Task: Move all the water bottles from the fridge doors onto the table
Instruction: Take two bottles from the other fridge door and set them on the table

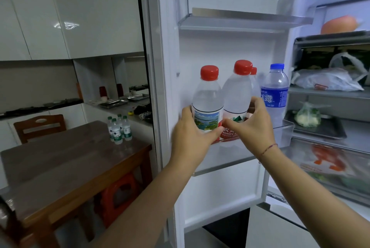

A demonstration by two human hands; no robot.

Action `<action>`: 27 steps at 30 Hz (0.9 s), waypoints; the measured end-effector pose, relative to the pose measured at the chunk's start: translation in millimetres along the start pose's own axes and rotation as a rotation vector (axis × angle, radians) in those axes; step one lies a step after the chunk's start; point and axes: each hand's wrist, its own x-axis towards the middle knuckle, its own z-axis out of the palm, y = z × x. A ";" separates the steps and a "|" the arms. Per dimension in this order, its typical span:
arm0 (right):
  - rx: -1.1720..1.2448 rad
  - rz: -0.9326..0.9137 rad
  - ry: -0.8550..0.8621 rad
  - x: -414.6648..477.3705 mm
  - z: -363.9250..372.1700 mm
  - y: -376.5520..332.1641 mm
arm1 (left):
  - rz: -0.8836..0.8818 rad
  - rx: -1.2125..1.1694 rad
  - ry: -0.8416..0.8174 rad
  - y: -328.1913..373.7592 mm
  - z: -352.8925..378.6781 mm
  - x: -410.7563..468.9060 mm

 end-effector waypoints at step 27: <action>0.235 0.046 -0.284 -119.1 167.7 -153.5 | -0.007 -0.233 -0.123 -107.9 -271.9 -16.2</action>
